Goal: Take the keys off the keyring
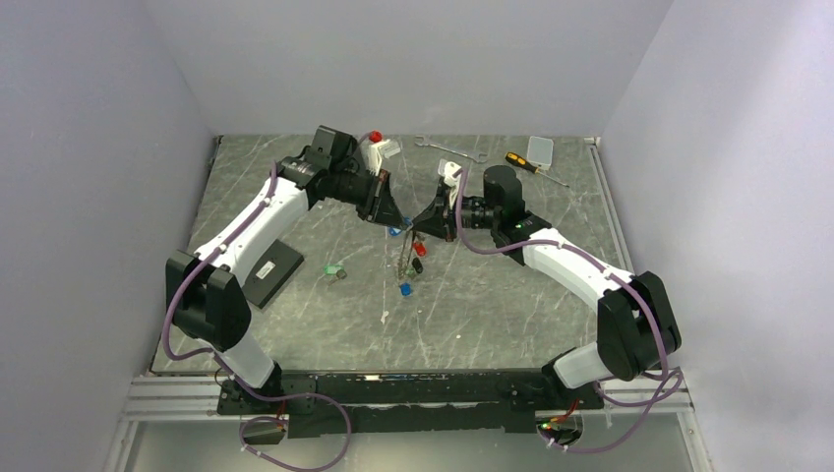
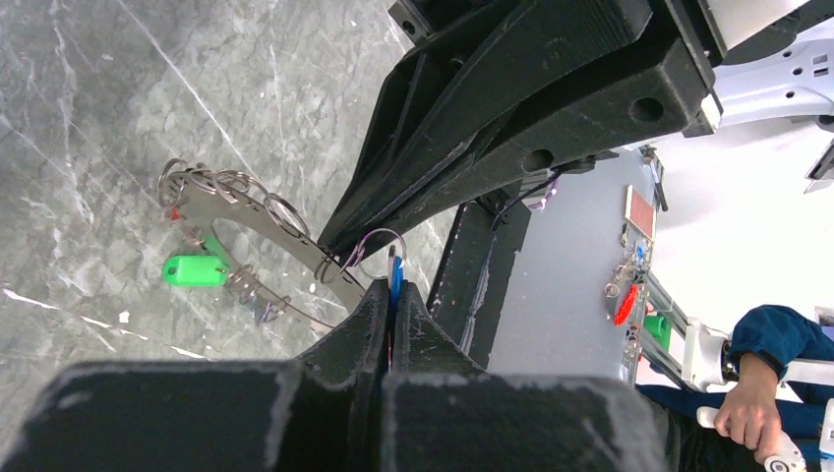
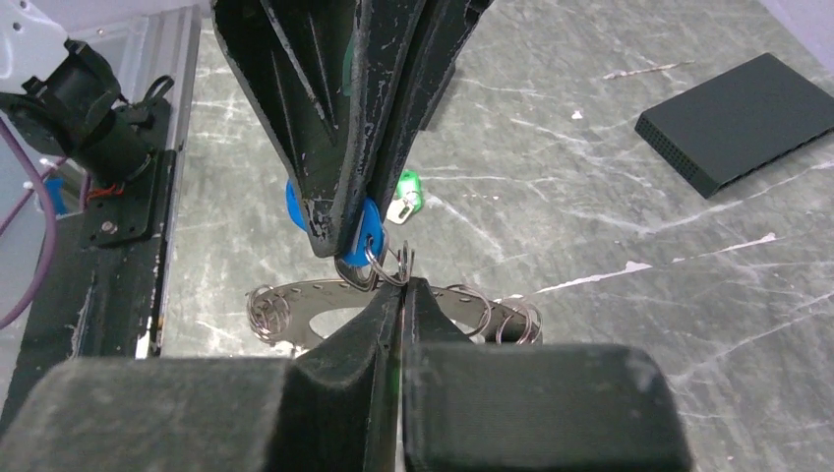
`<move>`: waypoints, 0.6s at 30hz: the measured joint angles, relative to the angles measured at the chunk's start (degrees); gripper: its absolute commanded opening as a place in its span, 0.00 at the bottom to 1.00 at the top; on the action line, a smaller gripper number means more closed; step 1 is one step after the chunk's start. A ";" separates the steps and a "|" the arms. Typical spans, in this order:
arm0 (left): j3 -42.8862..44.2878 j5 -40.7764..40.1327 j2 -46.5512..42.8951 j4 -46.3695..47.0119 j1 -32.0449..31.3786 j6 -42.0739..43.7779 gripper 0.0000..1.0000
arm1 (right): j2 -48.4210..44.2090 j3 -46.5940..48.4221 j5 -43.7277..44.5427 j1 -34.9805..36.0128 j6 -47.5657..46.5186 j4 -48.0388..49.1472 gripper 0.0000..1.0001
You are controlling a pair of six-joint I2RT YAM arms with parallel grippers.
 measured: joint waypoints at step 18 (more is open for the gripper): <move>0.00 -8.55 0.00 1.36 4.94 -2.10 0.00 | 0.00 -0.59 1.05 -0.15 0.15 0.09 0.00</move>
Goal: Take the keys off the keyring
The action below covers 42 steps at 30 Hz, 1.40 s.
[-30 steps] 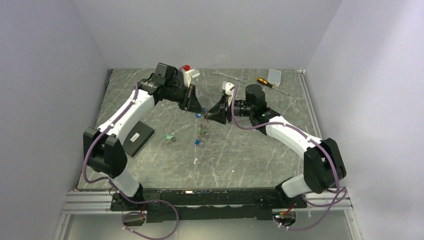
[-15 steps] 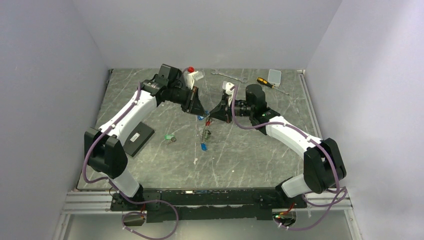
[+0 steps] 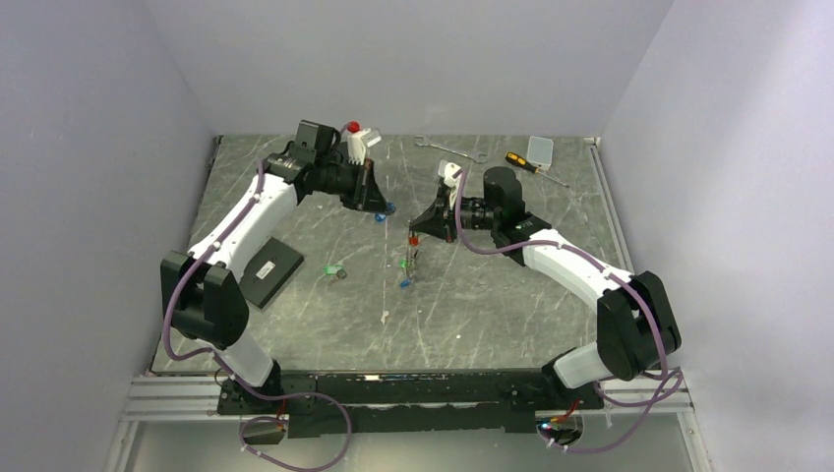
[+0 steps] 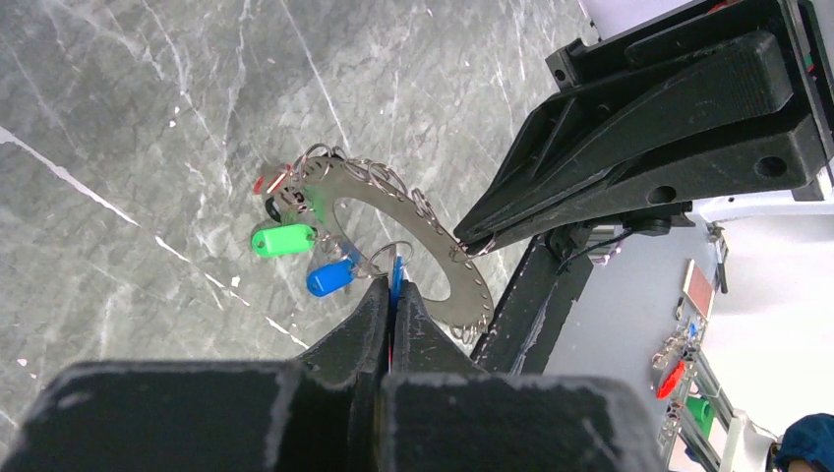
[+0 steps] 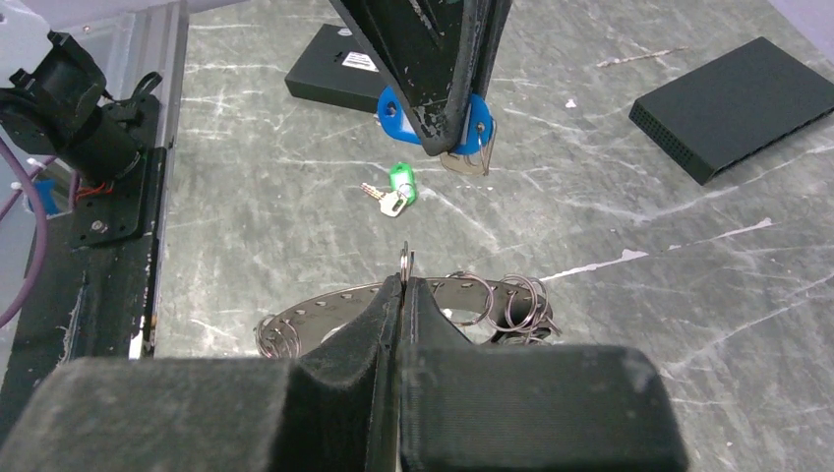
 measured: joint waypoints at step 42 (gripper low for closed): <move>-26.32 -17.31 0.50 -15.19 6.67 38.53 0.03 | 0.00 -0.15 0.00 -0.66 0.00 0.00 0.00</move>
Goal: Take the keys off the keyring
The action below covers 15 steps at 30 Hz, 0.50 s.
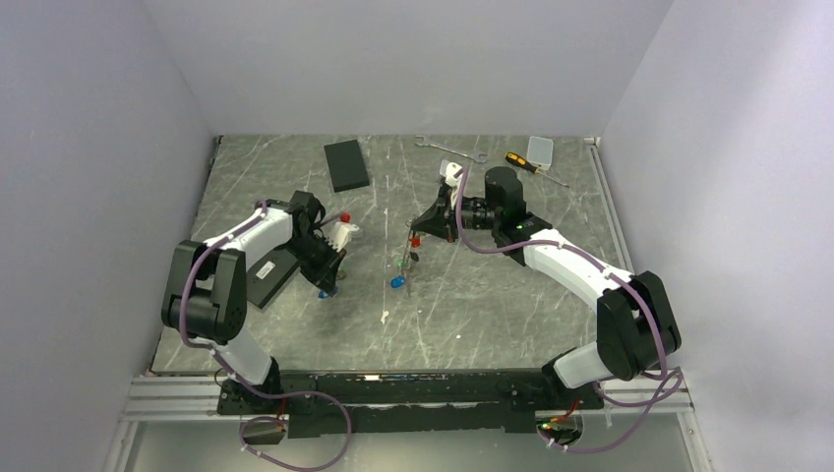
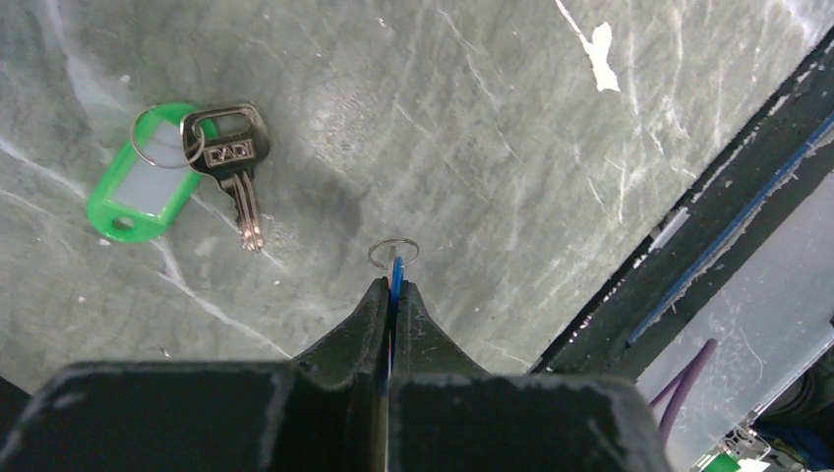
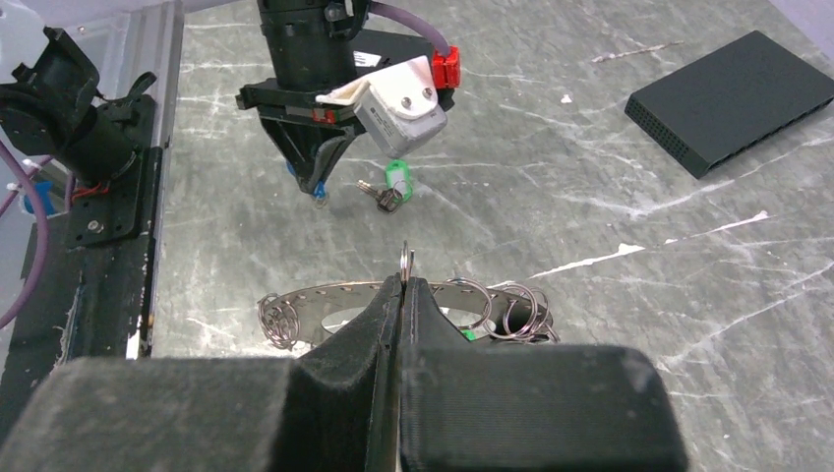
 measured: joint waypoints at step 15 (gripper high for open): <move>-2.01 -0.22 4.59 4.42 0.00 0.20 0.29 | 0.00 -0.63 0.00 -0.66 0.15 0.00 0.00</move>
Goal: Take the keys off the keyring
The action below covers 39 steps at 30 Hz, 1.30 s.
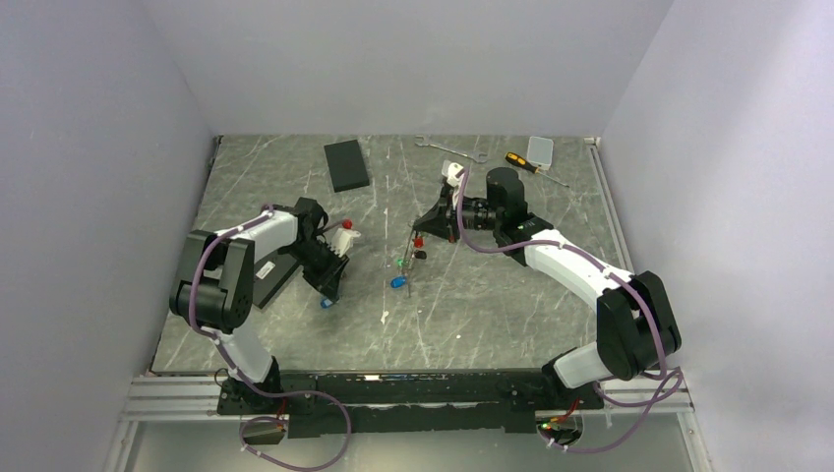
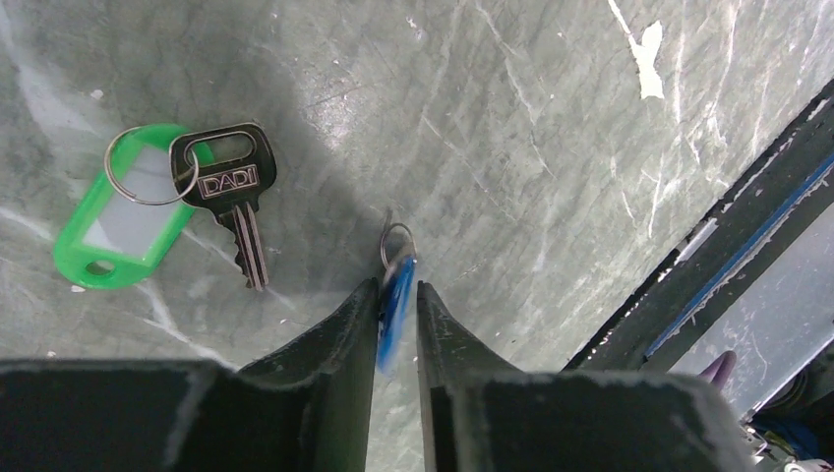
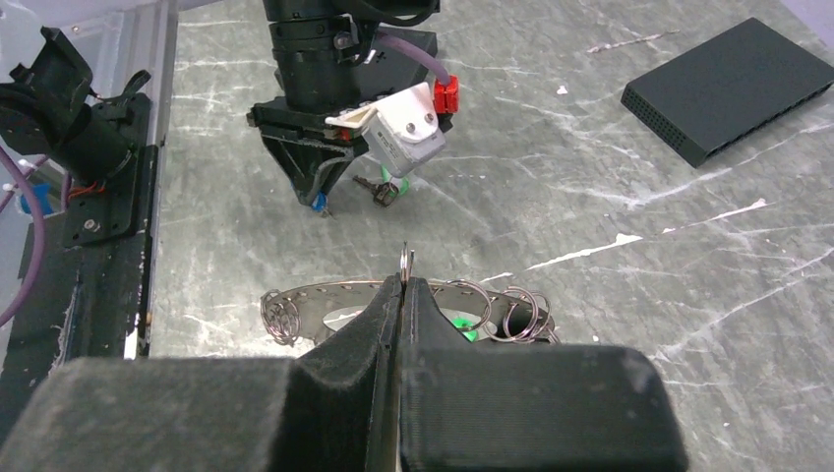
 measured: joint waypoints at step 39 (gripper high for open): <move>8.59 6.08 -4.37 -1.01 0.11 -4.74 1.00 | -26.29 6.69 9.05 -14.93 -16.90 -50.18 0.00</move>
